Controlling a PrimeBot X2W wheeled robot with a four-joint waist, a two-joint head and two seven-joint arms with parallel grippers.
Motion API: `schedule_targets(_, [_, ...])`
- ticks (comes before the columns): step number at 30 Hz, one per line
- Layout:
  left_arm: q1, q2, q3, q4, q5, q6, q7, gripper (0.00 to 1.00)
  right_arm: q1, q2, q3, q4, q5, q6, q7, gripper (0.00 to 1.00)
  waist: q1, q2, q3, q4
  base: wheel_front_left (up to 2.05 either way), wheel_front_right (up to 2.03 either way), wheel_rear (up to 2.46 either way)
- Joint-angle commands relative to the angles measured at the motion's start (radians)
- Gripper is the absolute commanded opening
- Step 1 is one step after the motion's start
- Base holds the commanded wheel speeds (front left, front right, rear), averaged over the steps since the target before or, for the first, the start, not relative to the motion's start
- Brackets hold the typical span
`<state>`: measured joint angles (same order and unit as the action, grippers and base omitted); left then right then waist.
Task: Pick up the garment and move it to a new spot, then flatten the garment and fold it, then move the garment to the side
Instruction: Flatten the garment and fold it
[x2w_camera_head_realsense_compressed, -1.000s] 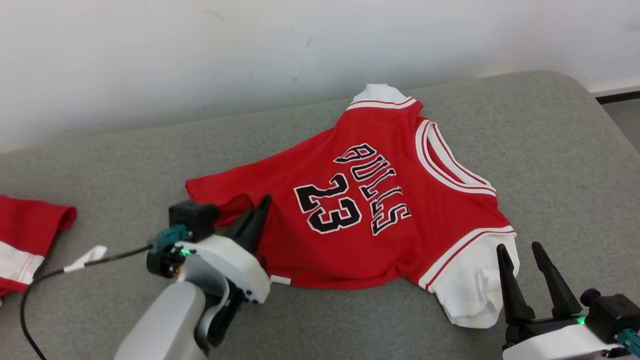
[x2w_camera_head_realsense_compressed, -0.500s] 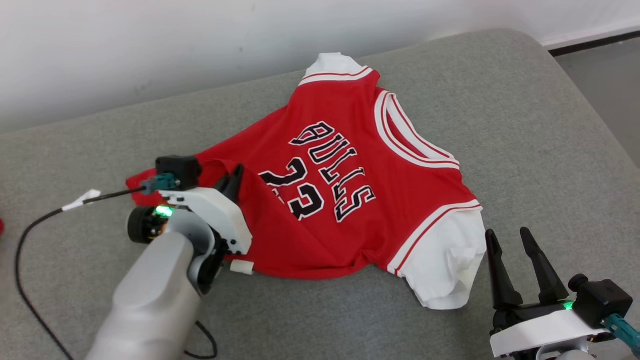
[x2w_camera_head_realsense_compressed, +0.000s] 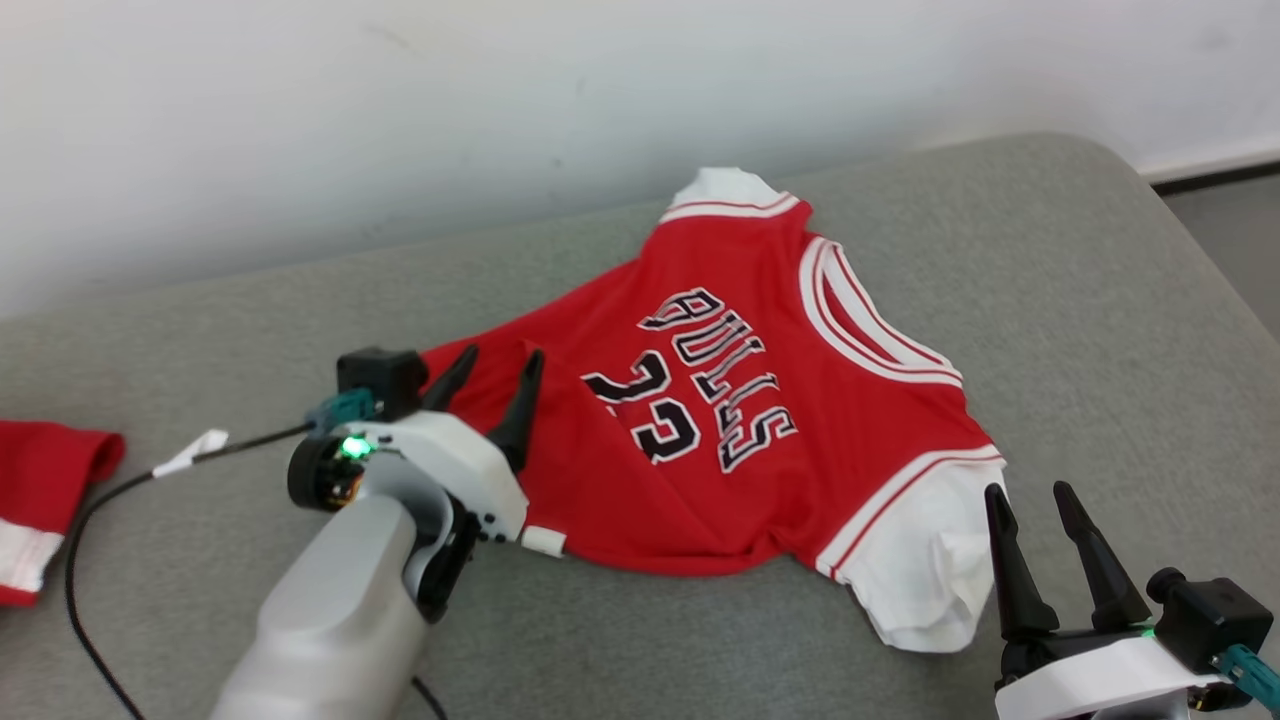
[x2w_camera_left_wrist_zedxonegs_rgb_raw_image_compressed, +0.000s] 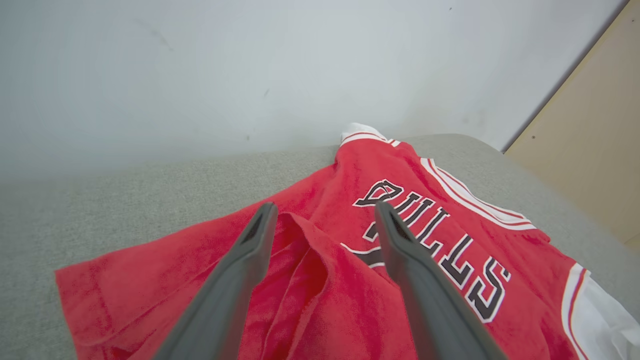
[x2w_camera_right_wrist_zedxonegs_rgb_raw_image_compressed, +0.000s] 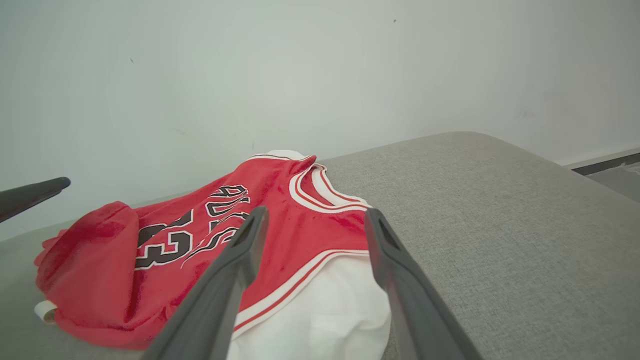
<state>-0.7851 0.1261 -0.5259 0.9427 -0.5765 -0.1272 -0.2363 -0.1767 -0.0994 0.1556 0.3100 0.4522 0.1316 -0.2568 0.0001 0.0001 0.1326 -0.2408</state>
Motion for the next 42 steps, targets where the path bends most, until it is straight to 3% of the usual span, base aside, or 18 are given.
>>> schedule_targets(1, [0.022, 0.012, 0.001, -0.006, -0.004, -0.003, -0.009, 1.0, 0.01, -0.007, -0.002, 0.001, 0.009, -0.002, -0.003, 1.0, -0.0001, -0.0001, -0.03, 0.029, 0.0, 0.0, 0.0])
schedule_targets(7, [0.136, 0.05, -0.006, -0.107, -0.005, -0.004, -0.023, 1.0, 0.038, -0.018, -0.013, -0.013, 0.007, -0.002, 0.008, 1.0, -0.0001, -0.0001, -0.062, 0.07, 0.0, 0.0, 0.0])
schedule_targets(15, [0.275, 0.083, -0.043, -0.199, 0.013, 0.018, 0.002, 1.0, 0.045, -0.019, -0.017, -0.039, -0.001, -0.002, 0.027, 1.0, -0.0001, -0.0001, -0.062, 0.063, 0.0, 0.0, 0.0])
schedule_targets(37, [0.127, 0.093, -0.083, 0.017, 0.024, 0.027, 0.1, 1.0, 0.014, 0.003, -0.006, -0.041, -0.006, -0.002, 0.018, 1.0, -0.0001, -0.0001, 0.014, -0.014, 0.0, 0.0, 0.0])
schedule_targets(38, [0.121, 0.089, -0.086, 0.029, 0.02, 0.027, 0.118, 0.88, 0.014, 0.004, -0.006, -0.039, -0.006, -0.002, 0.018, 1.0, -0.0001, -0.0001, 0.015, -0.014, 0.0, 0.0, 0.0])
schedule_targets(41, [0.108, 0.082, -0.104, 0.046, 0.027, 0.023, 0.153, 0.13, 0.016, 0.007, -0.007, -0.034, -0.01, -0.002, 0.016, 1.0, -0.0001, -0.0001, 0.012, -0.01, 0.0, 0.0, 0.0])
schedule_targets(42, [0.105, 0.079, -0.111, 0.048, 0.028, 0.021, 0.166, 0.0, 0.017, 0.008, -0.008, -0.032, -0.011, -0.002, 0.015, 1.0, -0.0001, -0.0001, 0.011, -0.008, 0.0, 0.0, 0.0])
